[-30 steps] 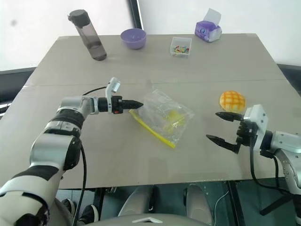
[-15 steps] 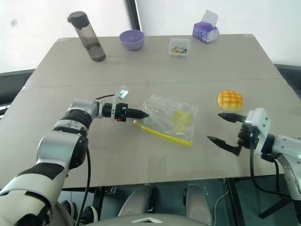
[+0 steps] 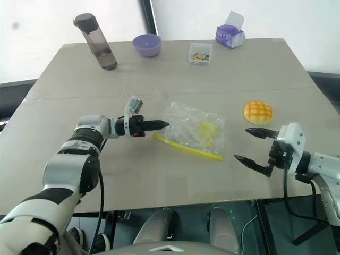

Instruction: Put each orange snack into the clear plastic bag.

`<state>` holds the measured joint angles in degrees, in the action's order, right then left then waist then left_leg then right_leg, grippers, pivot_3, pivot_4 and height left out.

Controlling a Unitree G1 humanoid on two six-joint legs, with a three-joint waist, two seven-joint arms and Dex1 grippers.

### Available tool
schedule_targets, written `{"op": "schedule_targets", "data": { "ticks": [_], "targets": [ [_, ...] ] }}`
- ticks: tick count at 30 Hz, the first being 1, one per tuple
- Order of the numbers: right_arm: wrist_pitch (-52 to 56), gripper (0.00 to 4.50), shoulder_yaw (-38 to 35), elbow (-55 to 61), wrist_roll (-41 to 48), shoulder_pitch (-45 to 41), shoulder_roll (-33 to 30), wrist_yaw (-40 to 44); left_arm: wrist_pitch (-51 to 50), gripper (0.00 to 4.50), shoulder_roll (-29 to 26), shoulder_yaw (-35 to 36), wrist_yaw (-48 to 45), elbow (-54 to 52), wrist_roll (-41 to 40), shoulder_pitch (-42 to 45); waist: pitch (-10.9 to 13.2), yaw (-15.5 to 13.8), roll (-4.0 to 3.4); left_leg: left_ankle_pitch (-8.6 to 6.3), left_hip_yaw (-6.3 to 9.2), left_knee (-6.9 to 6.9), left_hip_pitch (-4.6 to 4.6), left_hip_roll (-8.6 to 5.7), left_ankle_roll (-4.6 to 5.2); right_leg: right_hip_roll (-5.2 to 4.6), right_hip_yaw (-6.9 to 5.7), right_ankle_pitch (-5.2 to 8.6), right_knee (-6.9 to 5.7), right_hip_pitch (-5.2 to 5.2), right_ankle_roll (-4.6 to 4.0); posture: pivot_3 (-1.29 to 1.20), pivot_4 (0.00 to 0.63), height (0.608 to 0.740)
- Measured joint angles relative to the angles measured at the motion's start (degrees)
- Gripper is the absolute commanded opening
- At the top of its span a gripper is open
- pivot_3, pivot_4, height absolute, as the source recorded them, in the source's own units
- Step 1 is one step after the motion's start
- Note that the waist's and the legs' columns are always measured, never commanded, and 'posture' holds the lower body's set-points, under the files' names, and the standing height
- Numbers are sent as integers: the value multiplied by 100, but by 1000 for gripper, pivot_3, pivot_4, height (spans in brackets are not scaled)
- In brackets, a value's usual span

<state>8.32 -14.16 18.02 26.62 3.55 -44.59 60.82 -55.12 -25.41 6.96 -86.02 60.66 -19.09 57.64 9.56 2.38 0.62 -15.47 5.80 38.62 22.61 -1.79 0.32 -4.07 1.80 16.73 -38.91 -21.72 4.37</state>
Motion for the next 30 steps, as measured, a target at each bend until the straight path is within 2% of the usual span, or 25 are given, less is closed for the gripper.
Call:
{"op": "schedule_targets", "data": {
  "ticks": [3, 4, 9, 10, 13, 14, 17, 21, 24, 27, 30],
  "targets": [
    [-3, 4500, 161, 122, -221, 11, -1, -103, -829, 96, 101, 530, 599, -1126, -522, -542, -2, 21, -3, 3, 0, -1, -2, 11, -5, -1, 7, 0, 0, -1, 0, 0, 150, 740],
    [-4, 4500, 319, 252, -363, 12, 57, -196, -1351, 96, 313, 876, 1090, -2021, -858, -1048, -2, 21, -4, 9, 0, -2, -2, 16, -15, -1, 9, 0, 1, -2, -1, 0, 150, 740],
    [-61, 4500, 868, 421, -944, -36, 306, -640, -2651, 96, 1267, 2055, 2710, -3919, -1570, -2044, -2, -45, -3, 14, 0, 8, 1, 20, -26, -6, 10, -1, -2, -1, 0, 0, 150, 740],
    [-101, 4500, 1071, 417, -1125, -144, 414, -775, -2993, 96, 1616, 2487, 3208, -4510, -1733, -2205, -2, -56, -2, 15, 1, 10, 0, 18, -27, -6, 9, -1, -2, -1, 0, 0, 150, 740],
    [-104, 4500, 1269, 413, -1303, -302, 568, -932, -3268, 96, 2039, 2933, 3655, -5057, -1880, -2312, -3, -64, -2, 15, -1, 12, -1, 18, -28, -7, 10, -1, -2, 2, 0, 0, 150, 740],
    [-113, 4500, 1562, 366, -1546, -544, 692, -1062, -3568, 96, 2582, 3361, 4203, -5660, -2050, -2459, -3, -75, -2, 16, 0, 12, -1, 17, -30, -7, 10, -1, -2, 2, 0, 0, 150, 740],
    [-283, 4500, 1985, 75, -2007, -842, 823, -1218, -3704, 96, 3297, 4226, 5123, -6184, -2350, -2442, -3, -108, 1, 16, -1, 11, -2, 16, -31, -6, 9, -1, 0, 2, 0, 0, 150, 740],
    [-641, 4500, 2326, -749, -2743, -1203, 932, -1596, -3708, 96, 3487, 4856, 6014, -6841, -2951, -2624, -3, -107, 2, 16, -10, 6, -7, 16, -33, -8, 18, -1, 1, 2, -1, 0, 150, 740],
    [-852, 4500, 2335, -1034, -2952, -1356, 999, -1786, -3718, 96, 3486, 4879, 6450, -6975, -3368, -2850, -3, -172, 4, 17, -11, 5, -7, 14, -34, -8, 20, -1, 4, 2, -1, 0, 150, 740],
    [-1000, 3762, 2348, -1199, -3055, -1414, 1027, -1872, -3718, 0, 3455, 4871, 6789, -7026, -3746, -2953, -3, -179, 5, 17, -11, 5, -7, 10, -35, -9, 20, -2, 5, 3, -1, 0, 150, 740],
    [-1053, 2467, 2348, -1321, -3059, -1422, 1200, -1918, -3718, 0, 3435, 4865, 7081, -7026, -4051, -3006, -3, -165, 5, 17, -11, 2, -9, 9, -36, -6, 20, -1, 4, 3, -1, 0, 150, 740]
  ]
}}
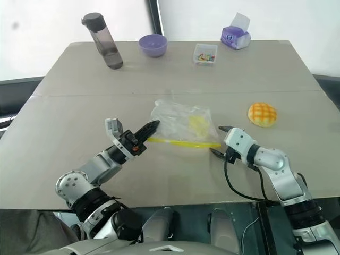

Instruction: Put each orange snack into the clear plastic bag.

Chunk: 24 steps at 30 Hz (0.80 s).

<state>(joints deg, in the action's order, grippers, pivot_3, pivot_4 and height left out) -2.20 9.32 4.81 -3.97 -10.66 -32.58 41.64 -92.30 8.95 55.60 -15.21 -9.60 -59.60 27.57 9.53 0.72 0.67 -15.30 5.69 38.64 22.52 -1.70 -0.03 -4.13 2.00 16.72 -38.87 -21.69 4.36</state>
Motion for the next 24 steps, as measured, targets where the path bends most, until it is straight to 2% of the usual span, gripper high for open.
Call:
{"op": "schedule_targets", "data": {
  "ticks": [1, 2, 3, 5, 6, 12, 17, 18, 21, 22, 24],
  "targets": [
    [0, 1936, 11, -14, 1, -1, 40, -5, 0, 0, -11, -11, 107, 1, -121, -26, 0, 5, 0, 0, -1, -1, 0, -1, -1, 0, 1, 0, 0, -1, 0, 0, 150, 740],
    [0, 1785, 19, -14, 0, -2, 41, -5, 0, 0, -17, -19, 150, 1, -159, -40, 0, 7, 0, 0, -2, -1, 0, -1, -1, 0, 1, 0, 1, -1, 0, 0, 150, 740],
    [-1, 1142, 30, -16, -8, -13, 51, -5, 0, 0, -30, -33, 228, 3, -253, -80, 0, 9, 0, 0, -3, -1, -1, -1, -1, 0, 3, 0, 1, 0, 0, 0, 150, 740],
    [-4, 294, 54, -28, -14, -44, 78, -5, 0, 0, -42, -46, 331, 10, -378, -117, 0, 9, 0, 1, -3, -2, -2, -1, -1, 0, 4, 0, 0, -1, 0, 0, 150, 740],
    [-8, 108, 71, -35, -16, -78, 115, -6, 6, 0, -52, -71, 410, 13, -469, -144, 0, 7, 0, 1, -3, -2, -3, -2, -1, 0, 4, 0, 0, 0, 0, 0, 150, 740],
    [-48, 108, 100, -43, -21, -113, 155, -46, 182, 0, -141, -464, 649, 20, -820, -389, 0, 2, 0, 1, -5, -5, -3, -2, -2, 0, 6, 0, 2, -1, 0, 0, 150, 740],
    [-75, 108, 99, -113, -26, -157, 155, -77, 735, 0, -395, -1448, 347, -316, -778, -1003, 0, 7, 0, 3, -18, -19, -14, -2, -5, 0, 19, 0, 3, -1, -1, 0, 150, 740],
    [-103, 0, 99, -122, -26, -178, 156, -88, 930, 509, -436, -1678, 204, -386, -772, -1154, 0, 6, 0, 3, -24, -23, -19, -2, -5, 0, 26, 0, 4, 0, -1, 0, 150, 740],
    [-171, 0, 97, -130, -26, -233, 154, -99, 1282, 1460, -540, -1978, 130, -451, -797, -1328, 0, 5, 0, 3, -25, -25, -21, -1, -5, 1, 28, 0, 4, 0, -2, 0, 150, 740],
    [-175, 0, 97, -130, -25, -235, 154, -99, 1407, 1604, -609, -2027, 136, -487, -801, -1340, 0, 4, 0, 3, -25, -26, -22, -1, -5, 1, 28, 0, 3, 0, -2, 0, 150, 740],
    [-177, 0, 92, -134, -24, -244, 151, -107, 1539, 1604, -981, -2148, 65, -585, -862, -1429, 0, 18, 0, 3, -31, -31, -27, 0, -5, 3, 35, 1, 3, 0, -2, 0, 150, 740]
  ]
}}
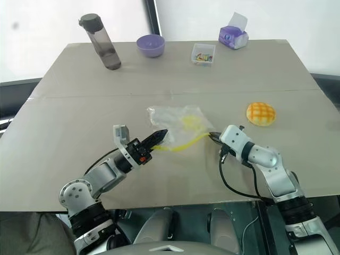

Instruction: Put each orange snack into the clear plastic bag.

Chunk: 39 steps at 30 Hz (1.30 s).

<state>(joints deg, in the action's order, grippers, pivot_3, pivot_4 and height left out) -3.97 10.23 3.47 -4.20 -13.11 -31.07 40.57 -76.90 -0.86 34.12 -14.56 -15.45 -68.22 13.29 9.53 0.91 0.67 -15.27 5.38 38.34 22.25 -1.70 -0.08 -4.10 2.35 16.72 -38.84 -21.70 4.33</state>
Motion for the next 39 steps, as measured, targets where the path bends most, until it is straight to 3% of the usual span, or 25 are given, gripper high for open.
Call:
{"op": "schedule_targets", "data": {
  "ticks": [5, 9, 10, 11, 13, 14, 16, 19, 21, 26, 36, 39],
  "targets": [
    [33, 0, -142, -14, 2, -162, -66, -66, -9, 1604, -2003, -5, -1217, -959, -1145, -514, 3, 40, -1, -1, -18, -12, -15, 19, 0, 1, 14, 1, 3, 2, -2, 0, 150, 740],
    [126, 0, -166, -20, 6, -300, -62, -66, 158, 1604, -3258, -341, -1970, -1657, -1038, -886, 4, -2, -2, -1, -21, -15, -21, 17, 1, 1, 17, 2, 3, 5, -4, 0, 150, 740],
    [142, 0, -163, -33, 5, -390, -39, -69, 408, 1604, -3970, -643, -2547, -2108, -648, -1134, 5, 6, -2, -1, -25, -21, -22, 17, 0, 2, 20, 2, 3, 4, -6, 0, 150, 740],
    [144, 0, -164, -39, 4, -419, -37, -70, 502, 1604, -4174, -759, -2714, -2246, -460, -1199, 6, 7, -5, -1, -30, -30, -26, 17, 0, 3, 24, 1, 10, 6, -6, 0, 150, 740],
    [214, 0, -110, -210, -22, -694, 73, -82, 1413, 1604, -5242, -1595, -3225, -2627, 883, -1464, 8, 16, -11, 1, -45, -56, -42, 4, -1, 6, 37, -3, 16, 6, -14, 0, 150, 740],
    [244, 0, -98, -233, -30, -787, 98, -91, 1771, 1604, -5418, -1844, -3321, -2628, 1419, -1488, 9, 12, -22, 2, -48, -72, -48, 1, 1, 3, 43, -3, 22, 5, -15, 0, 150, 740],
    [322, 0, -68, -304, -65, -906, 158, -112, 2659, 1604, -5359, -2383, -3208, -2479, 2426, -1271, 8, -14, -25, 2, -41, -86, -49, 6, 1, 4, 35, -3, 29, 5, -16, 0, 150, 740],
    [476, 0, 62, -390, -152, -1127, 368, -179, 3881, 1604, -4803, -3071, -2656, -2055, 3764, -588, 10, -32, -20, 9, -22, -90, -29, 9, -12, 4, 16, -7, 43, -2, -18, 0, 150, 740],
    [583, 0, 67, -434, -194, -1202, 461, -245, 4273, 1604, -4061, -3359, -2178, -1952, 4169, -276, 8, -24, -19, 8, -27, -91, -13, 10, -10, -2, 19, -9, 71, -7, -14, 0, 150, 740],
    [647, 0, 85, -444, -234, -1256, 489, -284, 4813, 1604, -3321, -4150, -1505, -1935, 5101, -180, 3, 16, -12, 4, -39, -91, 86, 6, -3, -2, 27, -10, 72, -112, -11, 0, 150, 740],
    [706, 0, 110, -450, -232, -1220, 484, -275, 5605, 1604, -3921, -4428, -757, -1933, 7543, -763, 4, 80, -12, 5, -44, -86, 56, 5, -2, 5, 35, -9, 31, -105, -12, 0, 150, 740],
    [706, 0, 111, -455, -232, -1222, 486, -274, 5761, 1604, -3921, -4479, -713, -1911, 7940, -925, 4, 83, -12, 5, -43, -86, 56, 6, -2, 4, 35, -9, 28, -105, -12, 0, 150, 740]
  ]
}}
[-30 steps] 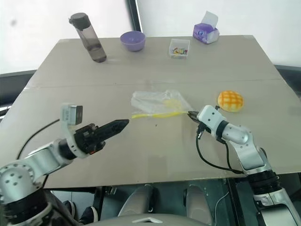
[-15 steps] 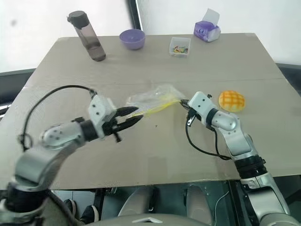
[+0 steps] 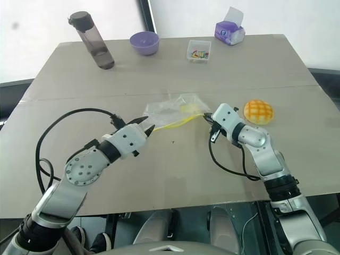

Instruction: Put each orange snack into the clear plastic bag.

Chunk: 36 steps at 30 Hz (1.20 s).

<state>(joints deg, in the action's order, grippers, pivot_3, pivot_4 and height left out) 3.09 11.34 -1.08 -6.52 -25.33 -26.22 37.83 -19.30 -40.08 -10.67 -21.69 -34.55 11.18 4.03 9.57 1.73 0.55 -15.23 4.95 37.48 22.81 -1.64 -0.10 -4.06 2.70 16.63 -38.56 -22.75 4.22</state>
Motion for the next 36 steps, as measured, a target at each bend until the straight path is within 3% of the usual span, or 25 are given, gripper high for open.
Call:
{"op": "schedule_targets", "data": {
  "ticks": [12, 36],
  "targets": [
    [47, 0, 5, 8, 0, -11, 30, 2, 557, 1604, 515, -175, -218, 664, 321, 198, 0, 19, 0, 0, 0, 8, 0, 0, 0, 0, 0, 0, -12, -1, 0, 0, 150, 740],
    [47, 0, 3, 9, 0, -4, 9, 2, 1132, 1604, 434, -76, -572, 688, 739, -250, 0, 47, 0, -3, 0, 32, -2, 0, 5, 1, 2, 0, -35, 0, 0, 0, 150, 740]
  ]
}}
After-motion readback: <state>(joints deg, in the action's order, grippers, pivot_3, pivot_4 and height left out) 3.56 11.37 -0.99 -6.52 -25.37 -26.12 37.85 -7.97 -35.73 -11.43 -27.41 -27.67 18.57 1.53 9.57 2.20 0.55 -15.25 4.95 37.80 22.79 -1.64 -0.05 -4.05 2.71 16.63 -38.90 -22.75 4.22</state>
